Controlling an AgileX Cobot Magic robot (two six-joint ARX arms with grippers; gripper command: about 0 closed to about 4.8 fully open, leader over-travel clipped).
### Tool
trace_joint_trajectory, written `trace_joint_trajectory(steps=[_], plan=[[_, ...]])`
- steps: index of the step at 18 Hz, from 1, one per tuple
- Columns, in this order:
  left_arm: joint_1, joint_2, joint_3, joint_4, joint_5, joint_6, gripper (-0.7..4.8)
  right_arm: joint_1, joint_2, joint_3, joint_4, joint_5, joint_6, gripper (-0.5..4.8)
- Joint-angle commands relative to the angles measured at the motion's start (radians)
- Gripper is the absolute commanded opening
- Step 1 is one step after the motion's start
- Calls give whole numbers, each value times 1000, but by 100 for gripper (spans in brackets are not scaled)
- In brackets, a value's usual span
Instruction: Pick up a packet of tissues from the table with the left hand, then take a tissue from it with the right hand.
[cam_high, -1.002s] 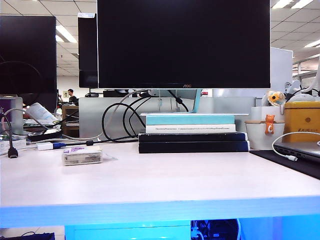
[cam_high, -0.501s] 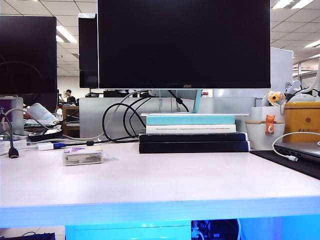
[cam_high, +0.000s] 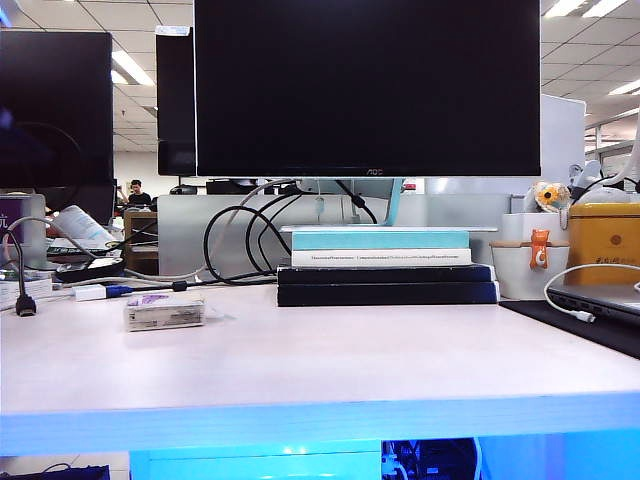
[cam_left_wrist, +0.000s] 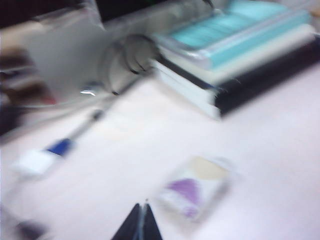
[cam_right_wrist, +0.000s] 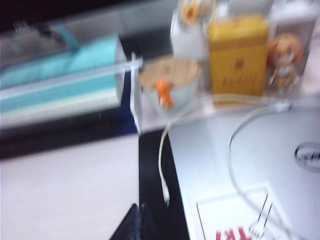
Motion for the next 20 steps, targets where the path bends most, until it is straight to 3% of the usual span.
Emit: trace_joint_trajectory(steps=[1,2,4,5,6,7,9,12,16,19,20], plan=[[10,154,91,39,163,103,-5,-1,54,4,23,-3,-7,-5],[19,200,115,39,200,137,-5,-1,66,4,25,-3,-8,-5],[41,332,174,32,285,283,-5,-1,89,4,30,-3,-19,-5],[61,396,203,29,289,291,-5,0,92,4,29,-3,-29,-5],[71,420,215,25,298,277,-5,0,91,4,29,-3,-29,-5],[95,462,241,12,371,223,-5,-2,90,4,29,-2,-33,-5],[140,483,252,29,552,210,-5,-2,92,4,27,0,-56,-5],[153,569,272,97,550,212,-4,-2,117,3,34,5,-63,-5],[152,708,359,82,596,201,-5,-2,163,2,35,3,-63,-5],[152,720,387,14,556,108,-5,-2,166,2,34,1,-63,-5],[152,720,388,21,578,112,-5,-2,166,2,34,1,-64,-5]])
